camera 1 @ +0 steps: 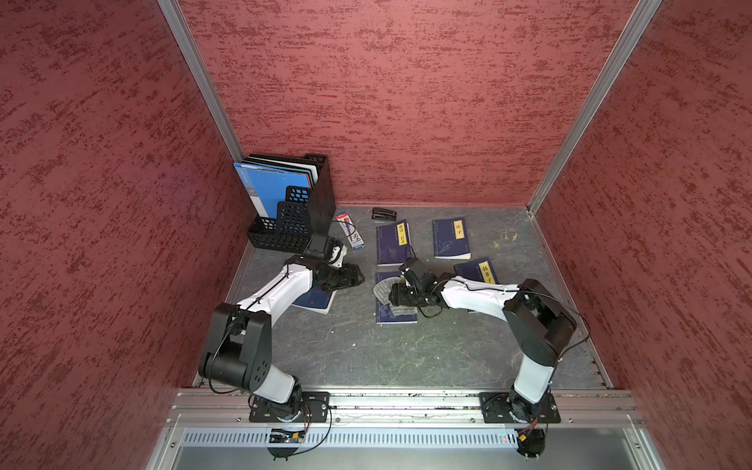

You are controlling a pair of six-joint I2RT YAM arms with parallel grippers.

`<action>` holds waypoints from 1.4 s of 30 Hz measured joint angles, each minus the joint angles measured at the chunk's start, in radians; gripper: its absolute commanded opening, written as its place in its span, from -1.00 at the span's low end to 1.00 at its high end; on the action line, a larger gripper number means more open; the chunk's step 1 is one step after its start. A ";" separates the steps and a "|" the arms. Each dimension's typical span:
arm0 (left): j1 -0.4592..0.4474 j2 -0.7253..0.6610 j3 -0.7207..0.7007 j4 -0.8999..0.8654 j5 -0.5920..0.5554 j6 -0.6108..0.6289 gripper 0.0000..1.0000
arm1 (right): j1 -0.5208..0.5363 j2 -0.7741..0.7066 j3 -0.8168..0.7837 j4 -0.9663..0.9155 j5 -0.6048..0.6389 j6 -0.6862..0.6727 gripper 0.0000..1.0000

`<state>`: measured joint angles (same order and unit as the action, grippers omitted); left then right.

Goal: Wipe the cover of the book
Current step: Wipe the dirt from the cover of the book.

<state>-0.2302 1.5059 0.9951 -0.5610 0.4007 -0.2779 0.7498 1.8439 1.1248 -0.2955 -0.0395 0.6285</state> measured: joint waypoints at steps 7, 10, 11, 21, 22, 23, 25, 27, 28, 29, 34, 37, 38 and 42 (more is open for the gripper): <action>0.011 -0.016 0.000 0.000 -0.003 0.000 0.58 | 0.000 0.029 0.051 -0.072 0.076 -0.194 -0.21; 0.012 -0.016 0.000 -0.001 -0.003 0.000 0.58 | 0.000 0.034 0.055 -0.084 0.095 -0.280 -0.28; 0.012 -0.016 0.000 -0.002 -0.003 0.000 0.57 | 0.001 0.034 0.055 -0.086 0.098 -0.314 -0.29; 0.012 -0.019 -0.001 -0.007 -0.010 -0.005 0.57 | 0.002 -0.041 0.053 -0.109 0.132 -0.492 0.34; 0.012 -0.019 -0.002 -0.007 -0.010 -0.005 0.57 | 0.002 -0.042 0.074 -0.124 0.136 -0.487 0.39; 0.012 -0.019 -0.003 -0.007 -0.010 -0.005 0.57 | 0.002 -0.039 0.097 -0.138 0.139 -0.477 0.42; 0.012 -0.020 -0.005 -0.007 -0.010 -0.005 0.57 | 0.002 -0.030 0.156 -0.171 0.145 -0.434 0.46; 0.012 -0.024 -0.010 -0.007 -0.014 -0.006 0.57 | 0.003 -0.022 0.202 -0.178 0.146 -0.375 0.49; 0.013 -0.029 -0.014 -0.007 -0.016 -0.006 0.57 | 0.008 -0.022 0.213 -0.177 0.148 -0.341 0.50; 0.013 -0.034 -0.018 -0.007 -0.017 -0.006 0.57 | 0.011 -0.023 0.217 -0.177 0.152 -0.312 0.51; 0.030 -0.059 -0.030 -0.007 -0.017 -0.006 0.57 | 0.056 -0.021 0.198 -0.177 0.184 -0.147 0.53; 0.043 -0.062 -0.034 -0.007 -0.017 -0.006 0.57 | 0.077 -0.011 0.177 -0.173 0.187 -0.073 0.54; 0.046 -0.062 -0.036 -0.006 -0.017 -0.006 0.57 | 0.083 -0.005 0.170 -0.171 0.187 -0.053 0.54; 0.061 -0.070 -0.051 -0.005 -0.016 -0.006 0.57 | 0.091 0.022 0.143 -0.165 0.196 0.010 0.56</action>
<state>-0.1692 1.4357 0.9436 -0.5663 0.3851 -0.2836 0.8406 1.8660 1.2682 -0.4603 0.1562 0.6380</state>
